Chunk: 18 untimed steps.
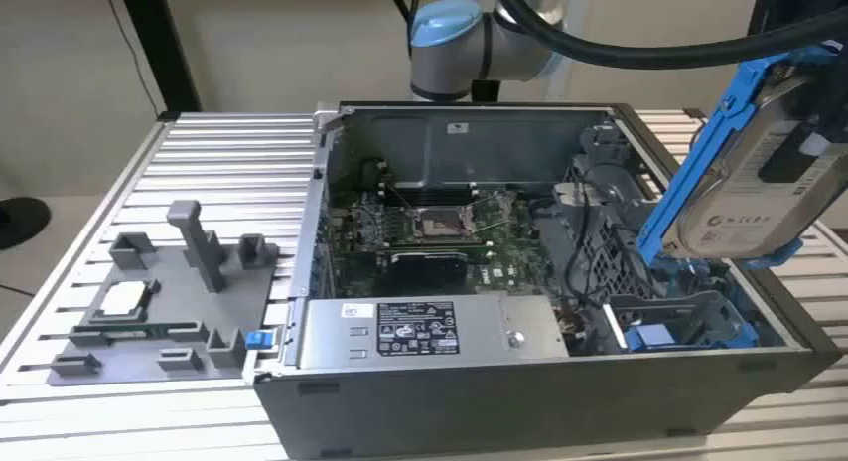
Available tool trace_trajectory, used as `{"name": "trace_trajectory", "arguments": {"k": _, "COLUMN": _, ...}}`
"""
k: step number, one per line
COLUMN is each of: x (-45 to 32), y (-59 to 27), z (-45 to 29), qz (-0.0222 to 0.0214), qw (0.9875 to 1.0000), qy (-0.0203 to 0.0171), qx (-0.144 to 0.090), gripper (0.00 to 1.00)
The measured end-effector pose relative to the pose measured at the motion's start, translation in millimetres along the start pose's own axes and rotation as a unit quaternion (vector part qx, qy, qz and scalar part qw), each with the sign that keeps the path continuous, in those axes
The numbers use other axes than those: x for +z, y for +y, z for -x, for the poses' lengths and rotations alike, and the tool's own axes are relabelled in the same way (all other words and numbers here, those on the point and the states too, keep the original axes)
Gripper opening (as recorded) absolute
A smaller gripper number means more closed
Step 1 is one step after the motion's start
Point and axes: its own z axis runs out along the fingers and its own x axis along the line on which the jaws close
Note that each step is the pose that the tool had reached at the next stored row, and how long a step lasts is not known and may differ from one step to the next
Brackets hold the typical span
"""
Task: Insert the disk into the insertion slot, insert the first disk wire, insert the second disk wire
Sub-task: 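Insert the disk into the insertion slot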
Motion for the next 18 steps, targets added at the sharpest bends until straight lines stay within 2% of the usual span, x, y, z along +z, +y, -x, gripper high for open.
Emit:
{"name": "trace_trajectory", "arguments": {"k": 8, "x": 1.3, "y": 0.0, "z": -0.5, "qz": 0.0000, "qw": 1.0000, "qy": 0.0000, "qx": 0.000, "gripper": 0.00}}
{"name": "trace_trajectory", "arguments": {"k": 18, "x": 6.7, "y": -0.3, "z": -1.9, "qz": 0.0001, "qw": 1.0000, "qy": 0.0000, "qx": 0.000, "gripper": 0.00}}
